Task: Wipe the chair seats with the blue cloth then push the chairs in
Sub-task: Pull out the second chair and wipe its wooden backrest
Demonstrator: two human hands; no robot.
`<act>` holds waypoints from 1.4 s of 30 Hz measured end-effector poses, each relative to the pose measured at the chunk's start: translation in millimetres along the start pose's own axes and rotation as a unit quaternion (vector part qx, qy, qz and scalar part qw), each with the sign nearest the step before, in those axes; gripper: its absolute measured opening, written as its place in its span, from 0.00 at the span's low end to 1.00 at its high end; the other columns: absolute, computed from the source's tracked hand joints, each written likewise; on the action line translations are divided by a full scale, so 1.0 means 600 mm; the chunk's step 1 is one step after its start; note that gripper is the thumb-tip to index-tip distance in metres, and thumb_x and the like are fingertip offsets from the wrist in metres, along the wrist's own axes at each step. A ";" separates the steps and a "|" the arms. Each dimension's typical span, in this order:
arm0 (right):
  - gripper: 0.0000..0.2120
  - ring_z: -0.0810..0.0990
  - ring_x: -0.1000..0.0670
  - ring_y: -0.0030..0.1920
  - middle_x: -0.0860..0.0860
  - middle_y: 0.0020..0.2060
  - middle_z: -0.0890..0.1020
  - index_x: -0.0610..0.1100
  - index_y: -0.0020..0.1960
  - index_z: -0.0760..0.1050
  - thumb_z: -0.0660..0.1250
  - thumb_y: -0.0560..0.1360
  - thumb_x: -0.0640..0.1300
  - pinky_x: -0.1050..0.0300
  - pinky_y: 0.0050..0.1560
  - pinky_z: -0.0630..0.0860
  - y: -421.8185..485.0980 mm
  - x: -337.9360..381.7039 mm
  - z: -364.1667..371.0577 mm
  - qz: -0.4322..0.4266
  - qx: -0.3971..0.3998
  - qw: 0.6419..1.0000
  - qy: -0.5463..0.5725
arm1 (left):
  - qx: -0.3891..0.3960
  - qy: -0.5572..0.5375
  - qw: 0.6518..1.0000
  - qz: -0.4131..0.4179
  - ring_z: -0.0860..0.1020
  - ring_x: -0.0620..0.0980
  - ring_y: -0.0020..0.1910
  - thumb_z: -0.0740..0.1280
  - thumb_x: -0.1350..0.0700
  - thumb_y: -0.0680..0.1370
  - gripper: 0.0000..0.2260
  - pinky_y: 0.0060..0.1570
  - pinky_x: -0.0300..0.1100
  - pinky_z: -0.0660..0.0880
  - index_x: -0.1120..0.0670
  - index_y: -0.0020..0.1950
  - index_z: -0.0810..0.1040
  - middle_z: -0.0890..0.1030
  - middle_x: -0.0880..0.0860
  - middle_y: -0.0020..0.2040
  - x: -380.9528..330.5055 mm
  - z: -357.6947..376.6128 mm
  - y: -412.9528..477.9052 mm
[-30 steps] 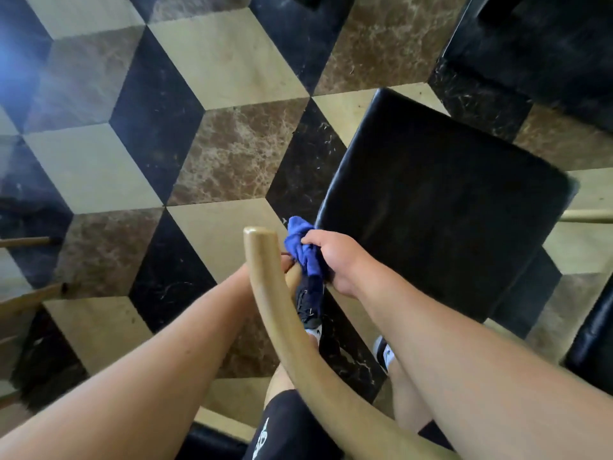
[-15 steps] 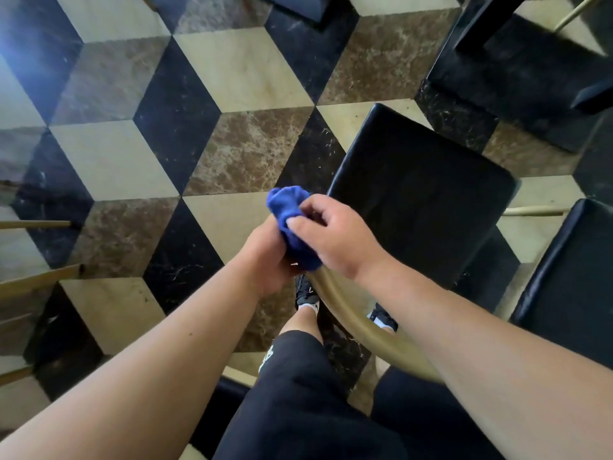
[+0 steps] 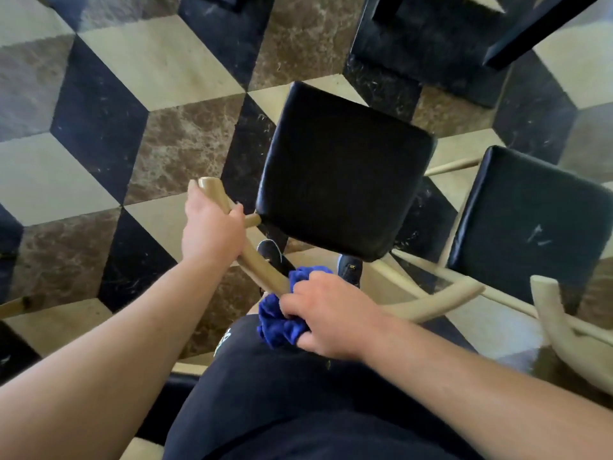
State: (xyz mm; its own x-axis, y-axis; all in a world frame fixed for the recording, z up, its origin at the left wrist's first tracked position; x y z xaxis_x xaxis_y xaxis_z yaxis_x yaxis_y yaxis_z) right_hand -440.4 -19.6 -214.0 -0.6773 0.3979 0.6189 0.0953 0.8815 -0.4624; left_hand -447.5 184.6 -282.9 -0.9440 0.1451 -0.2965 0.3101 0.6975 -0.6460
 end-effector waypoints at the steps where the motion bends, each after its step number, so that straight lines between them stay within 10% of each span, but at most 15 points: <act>1: 0.06 0.71 0.44 0.41 0.51 0.38 0.75 0.50 0.47 0.76 0.68 0.73 0.50 0.43 0.46 0.76 -0.026 -0.012 0.006 0.011 0.001 1.000 0.001 | -0.031 0.045 0.997 0.045 0.72 0.66 0.74 0.68 0.48 0.83 0.41 0.71 0.64 0.73 0.52 0.86 0.44 0.59 0.58 0.85 -0.014 -0.003 -0.006; 4: 0.06 0.71 0.46 0.39 0.53 0.35 0.75 0.52 0.42 0.73 0.69 0.71 0.52 0.49 0.39 0.71 -0.106 -0.059 0.014 0.046 -0.006 0.999 -0.003 | -0.083 0.226 0.952 0.188 0.49 0.66 0.84 0.67 0.51 0.81 0.43 0.82 0.62 0.52 0.48 0.86 0.41 0.46 0.56 0.88 -0.068 0.005 -0.028; 9: 0.08 0.69 0.48 0.37 0.54 0.30 0.70 0.49 0.35 0.67 0.64 0.65 0.51 0.52 0.37 0.64 -0.238 -0.191 -0.013 0.183 -0.033 0.982 0.025 | 0.001 0.499 0.840 0.211 0.40 0.79 0.80 0.62 0.34 0.76 0.31 0.72 0.74 0.29 0.43 0.77 0.73 0.69 0.54 0.81 -0.070 0.084 -0.036; 14: 0.10 0.71 0.47 0.39 0.54 0.32 0.71 0.50 0.34 0.65 0.63 0.68 0.53 0.48 0.40 0.71 -0.301 -0.311 -0.056 0.293 -0.072 0.953 0.018 | 0.210 0.526 0.789 0.239 0.80 0.53 0.65 0.55 0.31 0.81 0.26 0.75 0.63 0.67 0.43 0.70 0.78 0.83 0.46 0.66 -0.060 0.207 -0.102; 19: 0.03 0.75 0.45 0.43 0.53 0.39 0.74 0.50 0.39 0.72 0.64 0.70 0.49 0.51 0.39 0.71 -0.238 -0.379 -0.037 0.325 0.025 0.945 0.029 | 0.436 0.469 0.735 0.224 0.79 0.49 0.52 0.47 0.18 0.72 0.39 0.54 0.49 0.75 0.44 0.61 0.81 0.82 0.45 0.51 -0.063 0.329 -0.248; 29: 0.11 0.75 0.48 0.23 0.48 0.24 0.78 0.47 0.29 0.76 0.67 0.70 0.46 0.61 0.26 0.72 -0.104 -0.510 0.155 0.366 0.326 0.854 0.173 | 0.514 0.405 0.731 0.191 0.78 0.44 0.47 0.67 0.16 0.52 0.40 0.44 0.46 0.73 0.37 0.56 0.77 0.81 0.40 0.48 -0.055 0.398 -0.277; 33: 0.11 0.81 0.45 0.37 0.47 0.36 0.84 0.46 0.38 0.81 0.68 0.75 0.51 0.50 0.47 0.79 -0.035 -0.557 0.206 0.344 0.346 0.872 0.038 | 0.532 0.383 0.738 0.160 0.77 0.44 0.46 0.70 0.17 0.50 0.36 0.41 0.45 0.70 0.36 0.50 0.75 0.80 0.40 0.46 -0.039 0.410 -0.273; 42: 0.11 0.84 0.48 0.34 0.52 0.34 0.86 0.47 0.41 0.86 0.71 0.68 0.54 0.53 0.39 0.78 -0.114 -0.499 0.148 0.326 0.359 0.866 0.119 | 0.487 0.422 0.749 0.152 0.78 0.45 0.49 0.74 0.22 0.56 0.38 0.50 0.48 0.76 0.40 0.60 0.77 0.80 0.42 0.51 -0.066 0.381 -0.282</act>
State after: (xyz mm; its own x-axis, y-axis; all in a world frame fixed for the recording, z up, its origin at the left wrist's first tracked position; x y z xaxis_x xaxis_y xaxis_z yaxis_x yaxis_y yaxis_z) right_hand -308.7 -221.4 -424.2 -0.4718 0.8687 0.1508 -0.1357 0.0975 -0.9859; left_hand -436.6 -99.7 -322.9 -0.4212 0.8721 -0.2490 0.0722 -0.2415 -0.9677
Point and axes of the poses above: each hand's wrist, its own y-axis towards the middle knuckle, its own z-axis out of the palm, x = y × z, the point moved 10 cm from there along y, towards the middle knuckle
